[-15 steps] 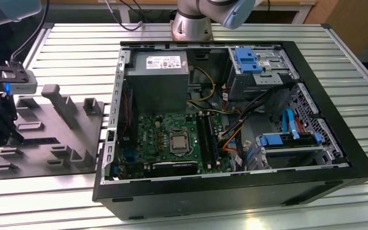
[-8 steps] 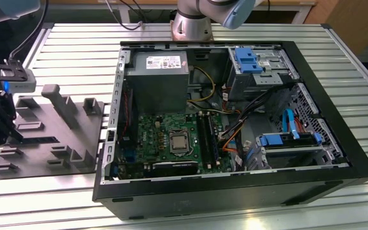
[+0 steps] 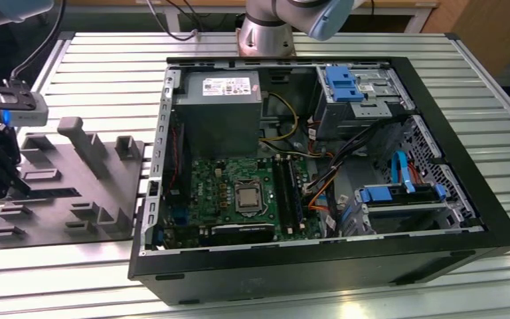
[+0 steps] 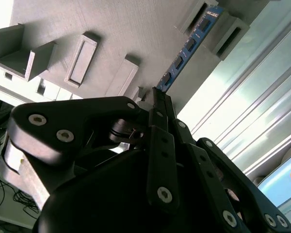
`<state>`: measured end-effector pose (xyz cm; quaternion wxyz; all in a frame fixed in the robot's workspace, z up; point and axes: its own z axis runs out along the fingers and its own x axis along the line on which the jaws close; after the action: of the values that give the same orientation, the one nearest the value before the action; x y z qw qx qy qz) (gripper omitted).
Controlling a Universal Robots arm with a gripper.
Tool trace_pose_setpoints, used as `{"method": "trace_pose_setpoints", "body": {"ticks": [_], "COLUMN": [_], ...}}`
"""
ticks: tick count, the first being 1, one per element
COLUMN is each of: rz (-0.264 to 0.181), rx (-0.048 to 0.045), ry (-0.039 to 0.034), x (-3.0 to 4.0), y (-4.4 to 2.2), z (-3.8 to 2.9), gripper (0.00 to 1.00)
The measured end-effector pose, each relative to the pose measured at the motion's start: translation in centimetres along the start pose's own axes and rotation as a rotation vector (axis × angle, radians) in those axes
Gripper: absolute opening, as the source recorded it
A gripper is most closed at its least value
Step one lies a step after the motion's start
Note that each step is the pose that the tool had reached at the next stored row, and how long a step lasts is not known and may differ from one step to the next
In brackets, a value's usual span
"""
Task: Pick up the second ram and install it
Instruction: 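Pick up the second ram and move it above second insertion slot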
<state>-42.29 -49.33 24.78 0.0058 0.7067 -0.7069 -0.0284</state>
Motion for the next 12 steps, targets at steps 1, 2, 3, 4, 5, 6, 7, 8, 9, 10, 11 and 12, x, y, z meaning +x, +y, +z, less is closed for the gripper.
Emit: {"method": "trace_pose_setpoints", "body": {"ticks": [1,2,3,4,5,6,7,8,9,10,11,12], "rz": [0.0,0.0,0.0,0.0,0.0,0.0,0.0,0.0,0.0,0.0,0.0,0.0], "rx": [0.0,0.0001,0.0002,0.0001,0.0,0.0001,0.0,0.0,0.0,0.0001,0.0001,0.0001], "ry": [-0.0004,-0.0008,-0.0011,-0.0012,-0.0012,-0.0012,-0.0012,-0.0013,-0.0014,-0.0017,-0.0018,-0.0018], "x": [0.0,0.0,0.0,-0.01,-0.01,-0.01,-0.01,-0.01,-0.01,-0.02,-0.02,-0.02], "y": [0.0,0.01,0.01,0.01,0.01,0.01,0.02,0.02,0.02,0.02,0.03,0.03], "z": [-0.05,-0.09,-0.13,-0.18,-0.22,-0.26,-0.31,-0.37,-0.42,-0.48,-0.53,-0.58], "gripper": [0.12,0.12,0.12,0.12,0.12,0.12,0.12,0.12,0.12,0.12,0.12,0.12]}}
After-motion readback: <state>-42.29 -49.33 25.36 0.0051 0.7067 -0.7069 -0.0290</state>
